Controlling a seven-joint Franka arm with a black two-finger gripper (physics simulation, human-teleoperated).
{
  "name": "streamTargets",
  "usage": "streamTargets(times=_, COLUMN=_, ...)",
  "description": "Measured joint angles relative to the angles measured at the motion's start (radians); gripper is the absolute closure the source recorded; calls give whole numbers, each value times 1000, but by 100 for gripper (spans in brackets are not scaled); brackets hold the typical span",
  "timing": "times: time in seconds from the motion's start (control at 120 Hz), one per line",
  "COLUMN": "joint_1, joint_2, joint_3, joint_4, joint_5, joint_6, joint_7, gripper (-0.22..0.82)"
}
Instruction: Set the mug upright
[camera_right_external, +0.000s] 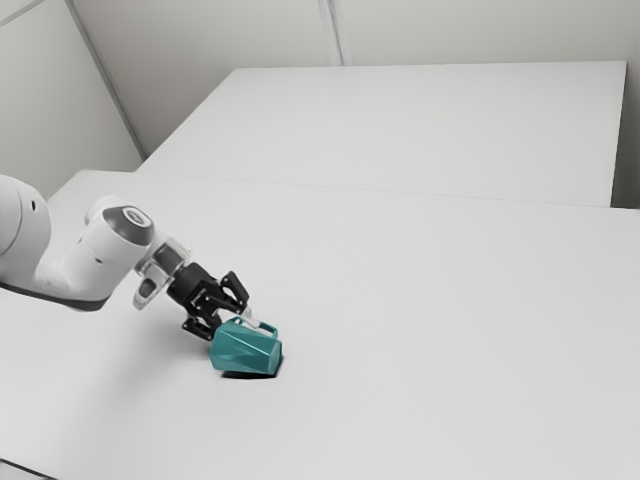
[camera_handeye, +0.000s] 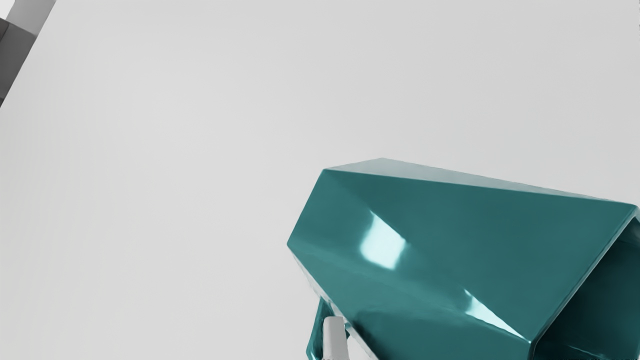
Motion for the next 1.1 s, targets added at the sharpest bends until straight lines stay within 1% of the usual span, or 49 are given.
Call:
streamTargets(times=0.108, joint_1=-11, joint_2=-6, joint_3=-2, joint_4=1, joint_5=10, joint_6=9, joint_7=0, gripper=63)
streamTargets(times=0.267, joint_1=-14, joint_2=-40, joint_3=-22, joint_4=11, joint_5=27, joint_6=17, joint_7=0, gripper=72)
streamTargets(times=0.45, joint_1=-20, joint_2=-87, joint_3=-61, joint_4=14, joint_5=42, joint_6=29, joint_7=0, gripper=75)
streamTargets(times=0.667, joint_1=-66, joint_2=-147, joint_3=-71, joint_4=8, joint_5=114, joint_6=57, joint_7=0, gripper=77)
streamTargets(times=0.875, joint_1=-130, joint_2=-211, joint_3=-75, joint_4=-2, joint_5=359, joint_6=158, joint_7=0, gripper=78)
streamTargets(times=0.942, joint_1=-148, joint_2=-229, joint_3=-93, joint_4=-3, joint_5=452, joint_6=199, joint_7=0, gripper=78)
streamTargets(times=1.025, joint_1=-179, joint_2=-237, joint_3=-103, joint_4=-3, joint_5=548, joint_6=245, joint_7=0, gripper=78)
streamTargets(times=1.1, joint_1=-188, joint_2=-236, joint_3=-105, joint_4=-4, joint_5=614, joint_6=283, joint_7=1, gripper=78)
